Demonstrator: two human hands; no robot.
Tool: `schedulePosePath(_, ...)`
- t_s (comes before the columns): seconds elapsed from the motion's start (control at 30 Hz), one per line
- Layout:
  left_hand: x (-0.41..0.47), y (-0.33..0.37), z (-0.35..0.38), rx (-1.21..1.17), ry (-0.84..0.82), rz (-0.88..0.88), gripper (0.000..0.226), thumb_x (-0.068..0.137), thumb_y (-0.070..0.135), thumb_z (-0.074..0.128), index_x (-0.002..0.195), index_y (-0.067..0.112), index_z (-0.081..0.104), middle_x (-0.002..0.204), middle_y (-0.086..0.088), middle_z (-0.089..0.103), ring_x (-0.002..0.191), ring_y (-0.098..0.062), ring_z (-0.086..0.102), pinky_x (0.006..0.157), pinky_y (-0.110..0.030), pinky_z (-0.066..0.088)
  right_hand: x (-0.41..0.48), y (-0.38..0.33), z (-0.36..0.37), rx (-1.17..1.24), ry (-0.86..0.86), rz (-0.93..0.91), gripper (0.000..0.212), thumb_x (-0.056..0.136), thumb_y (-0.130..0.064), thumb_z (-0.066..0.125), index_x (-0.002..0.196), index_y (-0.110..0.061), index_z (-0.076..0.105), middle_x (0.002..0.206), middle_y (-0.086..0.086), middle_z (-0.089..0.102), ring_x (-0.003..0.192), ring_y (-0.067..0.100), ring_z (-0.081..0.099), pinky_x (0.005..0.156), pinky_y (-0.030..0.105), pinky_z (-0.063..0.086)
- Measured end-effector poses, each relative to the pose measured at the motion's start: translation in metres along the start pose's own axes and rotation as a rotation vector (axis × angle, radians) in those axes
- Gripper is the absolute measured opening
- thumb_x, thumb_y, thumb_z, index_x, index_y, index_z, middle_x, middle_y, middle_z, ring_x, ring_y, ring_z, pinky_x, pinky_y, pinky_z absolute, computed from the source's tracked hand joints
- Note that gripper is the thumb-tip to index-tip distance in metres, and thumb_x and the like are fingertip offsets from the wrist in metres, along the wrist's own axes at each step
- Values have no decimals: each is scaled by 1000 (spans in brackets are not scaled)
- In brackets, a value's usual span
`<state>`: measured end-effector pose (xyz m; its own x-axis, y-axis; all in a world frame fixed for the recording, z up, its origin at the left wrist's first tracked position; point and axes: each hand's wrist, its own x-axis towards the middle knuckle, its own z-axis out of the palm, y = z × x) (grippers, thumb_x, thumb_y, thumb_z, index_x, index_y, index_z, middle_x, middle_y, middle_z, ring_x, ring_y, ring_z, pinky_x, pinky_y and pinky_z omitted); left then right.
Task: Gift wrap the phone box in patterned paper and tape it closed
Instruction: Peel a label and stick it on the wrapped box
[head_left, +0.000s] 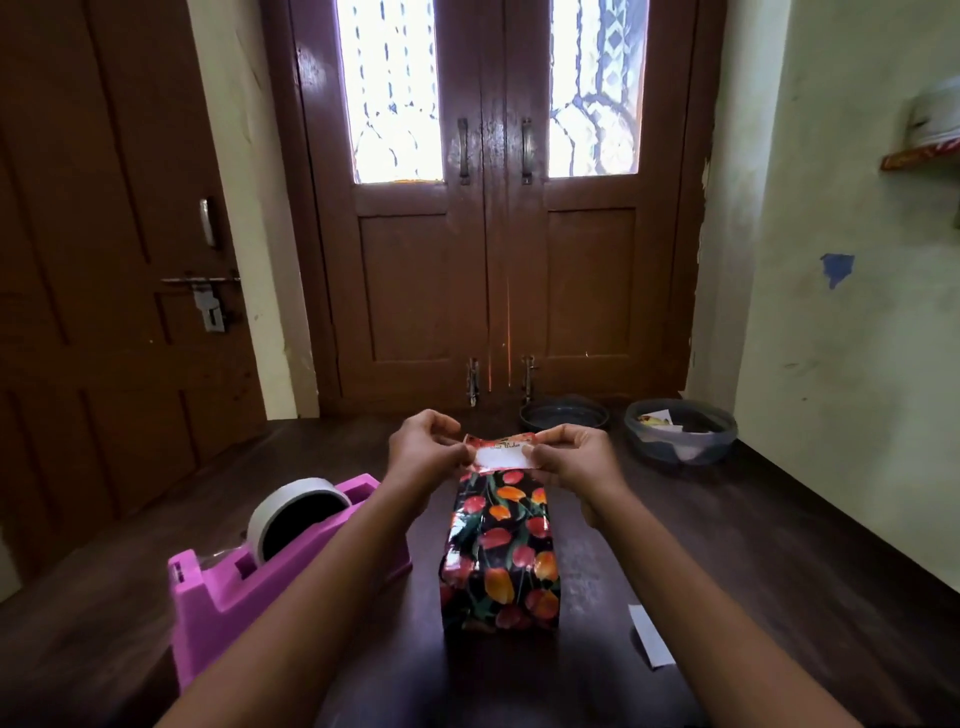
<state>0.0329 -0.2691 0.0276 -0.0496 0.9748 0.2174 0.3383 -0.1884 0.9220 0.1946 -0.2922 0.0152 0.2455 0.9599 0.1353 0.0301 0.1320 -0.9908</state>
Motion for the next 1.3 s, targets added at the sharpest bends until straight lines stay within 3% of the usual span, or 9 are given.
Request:
schedulePosePath(0.2, 32, -13, 8, 90, 10, -79, 12, 74, -2, 74, 71, 8, 67, 79, -11, 67, 68, -14, 63, 64, -25, 58, 38, 11, 9, -295, 103, 51, 19, 70, -7, 79, 62, -13, 63, 74, 12, 68, 63, 19, 64, 67, 33, 58)
schedulePosePath(0.3, 37, -20, 11, 58, -14, -125, 15, 73, -4, 74, 69, 7, 65, 78, -11, 65, 66, -13, 62, 55, -20, 56, 41, 16, 9, -335, 101, 87, 19, 69, -6, 80, 62, -11, 63, 62, 7, 63, 51, 13, 58, 58, 25, 53)
schedulePosePath(0.37, 40, -23, 13, 39, -25, -143, 16, 72, -4, 75, 69, 7, 64, 80, -11, 65, 70, -15, 63, 58, -22, 56, 42, 18, 7, -356, 107, 103, 15, 70, -6, 79, 65, -8, 65, 58, 6, 62, 49, 11, 55, 55, 23, 50)
schedulePosePath(0.53, 42, -26, 17, 41, -34, -172, 16, 73, -3, 75, 67, 8, 64, 78, -8, 64, 71, -14, 63, 54, -19, 54, 45, 20, 5, -390, 113, 108, 16, 73, -5, 76, 63, -11, 64, 63, 7, 66, 55, 13, 59, 66, 29, 55)
schedulePosePath(0.77, 41, -30, 20, 108, -20, -125, 18, 74, -1, 74, 66, 10, 62, 76, -5, 63, 70, -10, 59, 53, -18, 49, 47, 27, 6, -423, 108, 116, 18, 73, -7, 76, 62, -13, 64, 63, 3, 64, 54, 9, 57, 66, 27, 54)
schedulePosePath(0.97, 43, -29, 23, 223, -28, -57, 17, 73, 3, 75, 67, 12, 63, 77, -3, 64, 72, -11, 61, 71, -29, 57, 48, 30, 8, -532, 140, 66, 25, 71, -11, 78, 55, -20, 61, 75, 4, 69, 74, 15, 66, 74, 34, 57)
schedulePosePath(1.13, 44, -30, 26, 331, -24, -13, 18, 73, 6, 76, 68, 17, 62, 83, -2, 66, 83, -13, 64, 78, -34, 57, 48, 32, 11, -589, 153, 51, 26, 71, -13, 78, 54, -22, 61, 79, 4, 71, 75, 15, 66, 73, 32, 56)
schedulePosePath(1.3, 49, -29, 31, 481, -31, 7, 20, 74, 10, 76, 69, 20, 60, 91, -3, 67, 89, -14, 63, 81, -35, 56, 45, 32, 11, -660, 137, 3, 11, 74, -12, 75, 66, -15, 68, 83, 2, 69, 80, 11, 61, 66, 25, 48)
